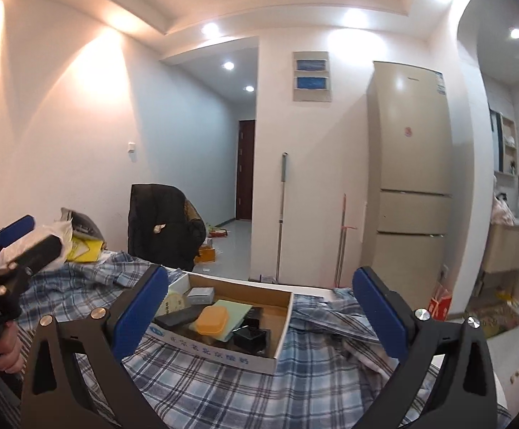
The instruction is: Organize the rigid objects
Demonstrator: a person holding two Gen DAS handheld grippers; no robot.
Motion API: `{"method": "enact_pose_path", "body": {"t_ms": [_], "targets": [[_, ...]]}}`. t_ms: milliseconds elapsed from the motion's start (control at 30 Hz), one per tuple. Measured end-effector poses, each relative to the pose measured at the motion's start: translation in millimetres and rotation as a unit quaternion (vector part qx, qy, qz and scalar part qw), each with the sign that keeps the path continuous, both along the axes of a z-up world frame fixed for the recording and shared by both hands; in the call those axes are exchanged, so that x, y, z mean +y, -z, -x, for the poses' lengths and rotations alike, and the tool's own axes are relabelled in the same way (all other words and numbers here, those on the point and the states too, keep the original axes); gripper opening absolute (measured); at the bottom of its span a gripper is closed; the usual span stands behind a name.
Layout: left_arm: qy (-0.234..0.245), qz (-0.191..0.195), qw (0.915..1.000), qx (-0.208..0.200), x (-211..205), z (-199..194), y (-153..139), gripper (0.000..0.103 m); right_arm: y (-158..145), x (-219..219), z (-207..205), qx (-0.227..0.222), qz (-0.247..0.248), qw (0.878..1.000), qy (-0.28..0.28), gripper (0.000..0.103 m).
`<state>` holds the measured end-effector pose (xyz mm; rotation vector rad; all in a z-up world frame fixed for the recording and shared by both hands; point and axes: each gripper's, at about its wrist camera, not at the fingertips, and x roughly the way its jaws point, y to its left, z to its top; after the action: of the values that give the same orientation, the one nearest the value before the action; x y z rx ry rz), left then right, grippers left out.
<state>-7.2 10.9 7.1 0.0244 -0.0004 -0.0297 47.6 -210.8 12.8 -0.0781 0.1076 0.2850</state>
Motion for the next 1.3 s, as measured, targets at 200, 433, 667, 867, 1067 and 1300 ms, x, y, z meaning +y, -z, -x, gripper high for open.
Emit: {"method": "enact_pose_path", "body": {"t_ms": [200,433,667,867,1067,1300], "targets": [[0.001,-0.001,0.9990,0.045,-2,-21,22,0.103,28,10,3,-0.040,0.014,0.998,0.044,0.103],[0.004,0.026,0.9986,0.046,8,-22,23,0.103,38,11,2,-0.033,0.020,0.999,0.036,0.103],[0.001,0.023,0.9991,0.035,7,-16,24,0.103,39,6,-3,-0.020,0.007,0.999,0.033,0.103],[0.003,0.034,0.9989,0.032,11,-14,24,0.103,39,-2,-6,-0.012,-0.009,0.999,0.052,0.103],[-0.003,0.035,0.9989,0.030,12,-12,24,0.103,38,-5,-4,-0.017,-0.016,0.998,0.053,0.103],[-0.004,0.024,0.9994,0.026,7,-10,24,0.103,39,-6,-5,-0.019,-0.018,0.998,0.053,0.103]]}}
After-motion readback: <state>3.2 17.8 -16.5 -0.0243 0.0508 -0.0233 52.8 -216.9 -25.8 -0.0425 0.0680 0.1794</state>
